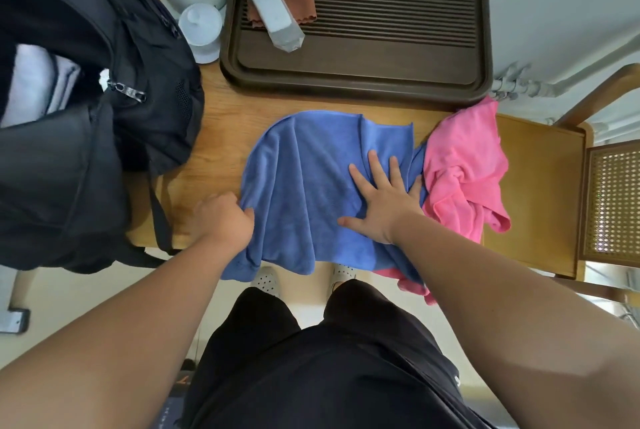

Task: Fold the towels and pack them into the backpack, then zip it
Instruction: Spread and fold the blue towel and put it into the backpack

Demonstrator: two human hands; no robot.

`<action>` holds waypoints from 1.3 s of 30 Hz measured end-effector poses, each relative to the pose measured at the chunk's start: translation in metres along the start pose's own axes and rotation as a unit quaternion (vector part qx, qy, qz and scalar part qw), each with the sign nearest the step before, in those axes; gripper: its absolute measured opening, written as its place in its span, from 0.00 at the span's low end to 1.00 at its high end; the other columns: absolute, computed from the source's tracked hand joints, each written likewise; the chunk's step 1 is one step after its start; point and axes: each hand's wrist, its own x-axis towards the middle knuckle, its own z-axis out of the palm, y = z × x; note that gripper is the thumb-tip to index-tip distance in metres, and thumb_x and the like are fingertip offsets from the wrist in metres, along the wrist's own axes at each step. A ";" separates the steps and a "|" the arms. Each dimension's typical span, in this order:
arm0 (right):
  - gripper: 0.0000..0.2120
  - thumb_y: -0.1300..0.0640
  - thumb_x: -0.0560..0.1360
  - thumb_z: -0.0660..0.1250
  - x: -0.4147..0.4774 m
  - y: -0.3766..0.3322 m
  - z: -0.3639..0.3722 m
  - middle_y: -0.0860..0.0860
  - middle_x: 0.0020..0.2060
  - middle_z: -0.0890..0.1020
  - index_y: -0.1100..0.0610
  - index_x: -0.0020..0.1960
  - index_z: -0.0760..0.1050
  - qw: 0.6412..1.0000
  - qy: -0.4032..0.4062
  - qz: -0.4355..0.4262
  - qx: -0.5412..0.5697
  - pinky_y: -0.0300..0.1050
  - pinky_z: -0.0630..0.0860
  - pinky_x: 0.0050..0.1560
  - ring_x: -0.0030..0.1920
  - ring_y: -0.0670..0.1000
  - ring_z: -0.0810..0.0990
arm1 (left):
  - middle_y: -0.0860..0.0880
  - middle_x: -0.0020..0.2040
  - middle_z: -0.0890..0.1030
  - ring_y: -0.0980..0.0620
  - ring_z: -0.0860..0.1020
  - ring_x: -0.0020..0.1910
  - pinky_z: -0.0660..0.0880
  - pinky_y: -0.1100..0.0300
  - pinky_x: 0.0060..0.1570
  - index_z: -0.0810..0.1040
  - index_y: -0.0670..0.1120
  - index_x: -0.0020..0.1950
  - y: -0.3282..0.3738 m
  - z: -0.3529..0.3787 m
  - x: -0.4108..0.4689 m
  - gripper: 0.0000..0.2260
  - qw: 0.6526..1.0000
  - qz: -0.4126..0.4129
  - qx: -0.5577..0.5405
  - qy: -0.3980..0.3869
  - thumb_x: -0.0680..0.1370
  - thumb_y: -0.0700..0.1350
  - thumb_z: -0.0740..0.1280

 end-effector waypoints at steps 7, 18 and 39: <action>0.44 0.25 0.73 0.52 -0.008 -0.023 -0.003 0.53 0.79 0.33 0.41 0.80 0.36 0.987 0.115 -0.015 -0.114 0.77 0.33 0.69 0.77 0.65 0.29 | 0.47 0.42 0.76 0.47 0.73 0.39 0.68 0.54 0.36 0.69 0.45 0.52 -0.001 -0.033 0.001 0.09 0.984 0.040 -0.170 0.022 0.77 0.43 0.68; 0.53 0.25 0.67 0.65 0.003 -0.052 0.009 0.50 0.73 0.20 0.31 0.75 0.28 0.995 -0.038 -0.068 -0.067 0.78 0.41 0.71 0.75 0.65 0.25 | 0.46 0.34 0.74 0.48 0.71 0.34 0.66 0.57 0.34 0.71 0.45 0.36 0.009 -0.101 0.011 0.06 0.981 0.053 -0.127 -0.138 0.72 0.42 0.65; 0.49 0.35 0.64 0.71 -0.011 -0.042 -0.006 0.45 0.69 0.75 0.43 0.78 0.52 0.831 0.061 0.054 0.550 0.53 0.74 0.67 0.68 0.48 0.75 | 0.51 0.47 0.79 0.48 0.79 0.48 0.74 0.56 0.48 0.76 0.49 0.56 0.080 -0.023 0.003 0.08 0.946 0.066 -0.316 -0.042 0.77 0.43 0.69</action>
